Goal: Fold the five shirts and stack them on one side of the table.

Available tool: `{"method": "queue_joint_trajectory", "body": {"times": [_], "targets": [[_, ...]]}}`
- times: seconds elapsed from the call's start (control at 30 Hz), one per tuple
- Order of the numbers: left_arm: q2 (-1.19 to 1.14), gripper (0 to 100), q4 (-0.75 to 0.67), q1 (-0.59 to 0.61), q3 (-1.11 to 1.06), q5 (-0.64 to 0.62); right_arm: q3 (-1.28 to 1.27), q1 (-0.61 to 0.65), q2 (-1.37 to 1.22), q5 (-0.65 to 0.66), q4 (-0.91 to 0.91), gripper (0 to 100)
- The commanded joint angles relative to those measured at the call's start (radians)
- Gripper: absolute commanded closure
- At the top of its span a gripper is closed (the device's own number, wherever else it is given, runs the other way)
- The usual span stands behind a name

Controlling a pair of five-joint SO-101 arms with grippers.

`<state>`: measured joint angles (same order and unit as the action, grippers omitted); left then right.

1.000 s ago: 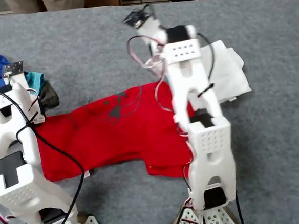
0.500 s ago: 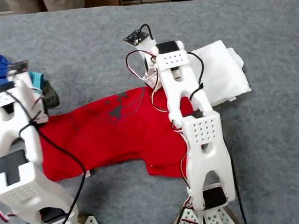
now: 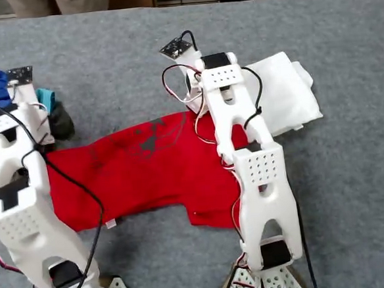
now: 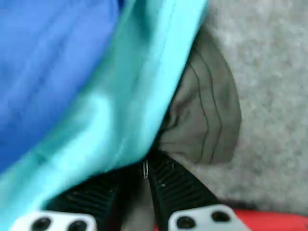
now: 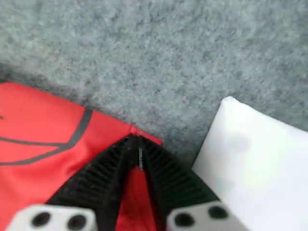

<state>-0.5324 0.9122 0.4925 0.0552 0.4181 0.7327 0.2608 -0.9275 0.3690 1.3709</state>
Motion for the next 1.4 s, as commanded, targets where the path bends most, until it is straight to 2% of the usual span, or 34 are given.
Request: {"method": "queue_joint_trajectory", "body": {"times": [0.0, 0.27, 0.6, 0.7, 0.77, 0.93, 1.07, 1.3, 1.37], "targets": [[-0.128, 98, 0.129, 0.129, 0.288, 0.023, 0.033, -0.018, 0.002, -0.008, 0.006, 99.4], [-0.407, 98, 0.437, 0.27, 0.809, 0.031, 0.033, -0.015, 0.001, -0.008, 0.006, 99.4], [-0.604, 98, 0.72, 0.265, 1.329, 0.028, 0.033, -0.015, 0.001, -0.008, 0.006, 99.4], [-0.638, 98, 0.827, 0.215, 1.438, 0.028, 0.033, -0.013, 0.001, -0.008, 0.005, 99.4], [-0.661, 98, 0.848, 0.172, 1.476, 0.021, 0.033, -0.013, 0.001, -0.008, 0.005, 99.4], [-0.633, 98, 0.852, 0.078, 1.465, -0.055, 0.033, -0.013, 0.001, -0.008, 0.005, 99.4], [-0.503, 98, 0.853, 0.012, 1.321, -0.066, 0.033, -0.013, 0.001, -0.032, -0.002, 99.4], [-0.119, 98, 0.838, -0.069, 0.654, -0.006, 0.033, -0.016, 0.001, -0.034, -0.002, 99.7], [-0.021, 98, 0.761, -0.075, 0.456, 0.0, 0.033, -0.016, 0.001, -0.034, -0.002, 99.7]]}}
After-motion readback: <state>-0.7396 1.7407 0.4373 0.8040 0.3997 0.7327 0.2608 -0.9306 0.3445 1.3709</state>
